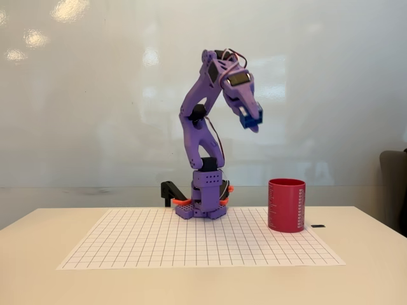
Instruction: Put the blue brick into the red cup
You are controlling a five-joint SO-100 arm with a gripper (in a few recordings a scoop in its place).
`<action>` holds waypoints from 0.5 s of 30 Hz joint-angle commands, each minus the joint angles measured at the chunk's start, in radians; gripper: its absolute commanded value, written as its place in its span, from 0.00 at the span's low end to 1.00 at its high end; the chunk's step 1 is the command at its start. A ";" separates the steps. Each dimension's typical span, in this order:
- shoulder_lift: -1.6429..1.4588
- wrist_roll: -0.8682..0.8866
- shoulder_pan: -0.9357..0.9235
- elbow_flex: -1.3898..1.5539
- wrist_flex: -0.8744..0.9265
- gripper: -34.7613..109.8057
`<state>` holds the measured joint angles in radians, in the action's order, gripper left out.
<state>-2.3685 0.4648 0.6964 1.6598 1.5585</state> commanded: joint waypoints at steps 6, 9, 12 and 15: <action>-0.304 0.100 0.296 0.348 0.038 0.24; -0.400 0.138 0.345 0.422 0.028 0.24; -0.451 0.178 0.387 0.480 -0.023 0.24; -0.456 0.186 0.416 0.492 -0.097 0.24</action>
<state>-2.7934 0.6305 1.0753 2.1522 1.5309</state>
